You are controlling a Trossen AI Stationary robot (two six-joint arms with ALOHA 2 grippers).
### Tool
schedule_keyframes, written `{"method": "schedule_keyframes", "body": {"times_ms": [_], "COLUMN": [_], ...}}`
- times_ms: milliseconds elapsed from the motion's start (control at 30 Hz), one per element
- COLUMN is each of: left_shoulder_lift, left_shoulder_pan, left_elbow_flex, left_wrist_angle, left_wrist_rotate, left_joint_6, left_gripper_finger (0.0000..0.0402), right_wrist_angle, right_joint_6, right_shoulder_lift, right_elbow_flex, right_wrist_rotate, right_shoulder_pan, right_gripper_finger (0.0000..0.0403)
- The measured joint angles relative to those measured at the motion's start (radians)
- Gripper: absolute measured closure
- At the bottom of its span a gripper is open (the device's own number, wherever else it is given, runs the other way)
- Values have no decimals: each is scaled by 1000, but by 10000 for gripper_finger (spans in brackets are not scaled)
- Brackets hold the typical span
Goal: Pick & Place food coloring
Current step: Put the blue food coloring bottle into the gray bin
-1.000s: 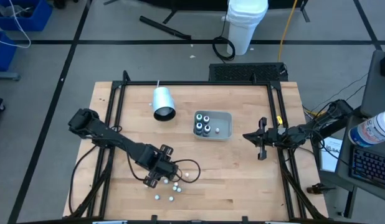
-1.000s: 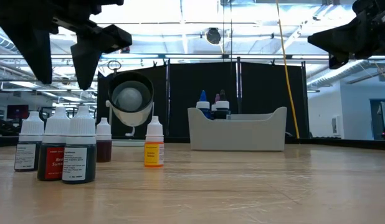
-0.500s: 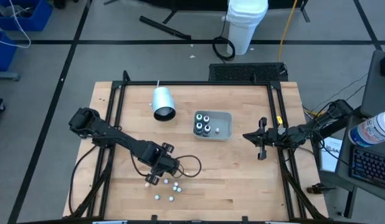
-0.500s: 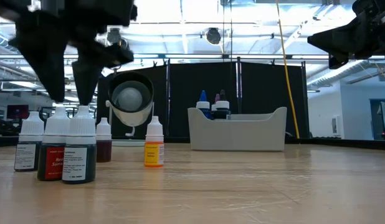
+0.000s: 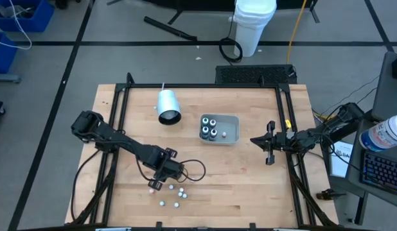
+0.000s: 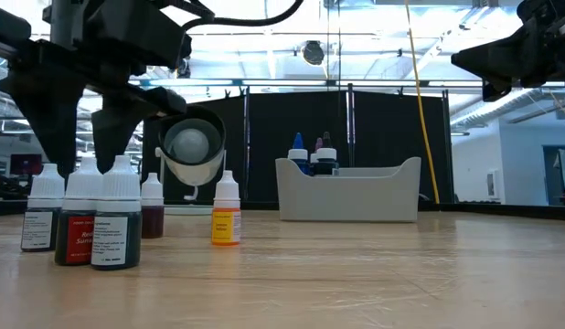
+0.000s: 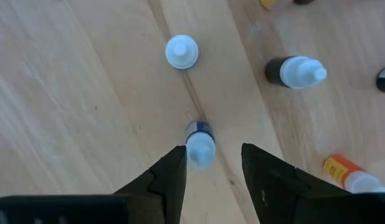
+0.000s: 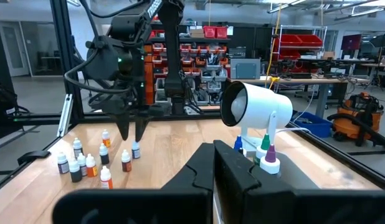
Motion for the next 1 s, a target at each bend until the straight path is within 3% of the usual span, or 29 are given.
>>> {"method": "schedule_keyframes", "body": {"times_ms": [1000], "left_shoulder_lift": [0], "left_shoulder_pan": [1], "left_elbow_flex": [-38], "left_wrist_angle": [80], "left_wrist_rotate": [0], "left_joint_6": [38], "left_gripper_finger": [245], "right_wrist_angle": [0], "right_joint_6": [0], "right_shoulder_lift": [0], "right_elbow_flex": [0], "right_wrist_rotate": [0], "right_shoulder_pan": [0], "right_gripper_finger": [403]}}
